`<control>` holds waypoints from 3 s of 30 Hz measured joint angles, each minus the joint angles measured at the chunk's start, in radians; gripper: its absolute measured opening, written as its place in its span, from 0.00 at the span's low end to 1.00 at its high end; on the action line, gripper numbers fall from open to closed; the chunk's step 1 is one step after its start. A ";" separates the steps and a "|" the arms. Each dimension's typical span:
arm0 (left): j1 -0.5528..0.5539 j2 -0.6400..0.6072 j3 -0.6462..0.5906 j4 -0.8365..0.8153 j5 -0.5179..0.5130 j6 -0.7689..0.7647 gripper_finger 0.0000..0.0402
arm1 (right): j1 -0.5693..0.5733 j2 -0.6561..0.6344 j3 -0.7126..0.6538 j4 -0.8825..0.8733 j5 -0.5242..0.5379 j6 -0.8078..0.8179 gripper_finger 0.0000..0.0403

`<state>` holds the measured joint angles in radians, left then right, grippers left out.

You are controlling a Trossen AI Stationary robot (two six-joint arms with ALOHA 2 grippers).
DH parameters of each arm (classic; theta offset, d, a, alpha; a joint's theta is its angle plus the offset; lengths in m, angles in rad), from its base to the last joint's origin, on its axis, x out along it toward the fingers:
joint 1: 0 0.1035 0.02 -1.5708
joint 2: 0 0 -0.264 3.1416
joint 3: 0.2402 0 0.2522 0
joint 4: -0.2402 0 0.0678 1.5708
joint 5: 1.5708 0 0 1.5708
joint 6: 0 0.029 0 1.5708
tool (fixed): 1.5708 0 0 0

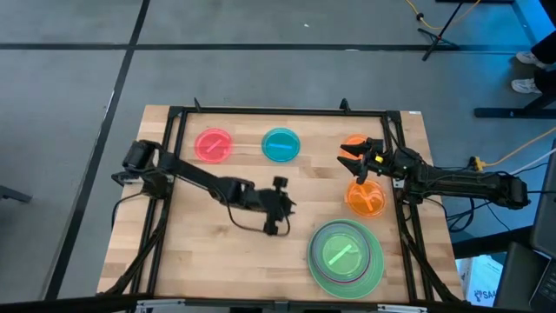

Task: Stack plastic plates
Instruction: Stack the blue plate on top of the green plate

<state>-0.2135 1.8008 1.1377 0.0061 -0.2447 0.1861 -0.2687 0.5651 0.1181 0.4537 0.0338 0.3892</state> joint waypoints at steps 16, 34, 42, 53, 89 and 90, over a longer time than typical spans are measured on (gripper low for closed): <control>0.332 -0.139 -0.280 -0.012 0.073 0.098 0.28 | 0.001 0.002 0.000 -0.022 0.011 0.030 0.70; 0.599 -0.040 -0.312 0.116 0.323 0.376 0.28 | 0.000 0.002 0.000 -0.003 0.203 -0.021 0.70; 0.623 0.045 -0.295 0.197 0.314 0.428 0.28 | 0.000 0.002 0.000 -0.003 0.238 -0.031 0.70; 0.631 0.106 -0.255 0.205 0.341 0.402 0.23 | 0.000 0.002 0.000 -0.045 0.237 -0.018 0.70; 0.287 -0.035 -0.255 0.444 0.560 0.399 0.00 | 0.001 0.002 0.000 0.089 0.032 -0.031 0.70; 0.267 -0.033 -0.256 0.448 0.562 0.399 0.00 | 0.001 0.002 0.000 0.089 0.028 -0.031 0.70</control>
<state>0.0536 1.7676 0.8814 0.4544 0.3177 0.5855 -0.2676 0.5671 0.1181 0.5430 0.0616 0.3580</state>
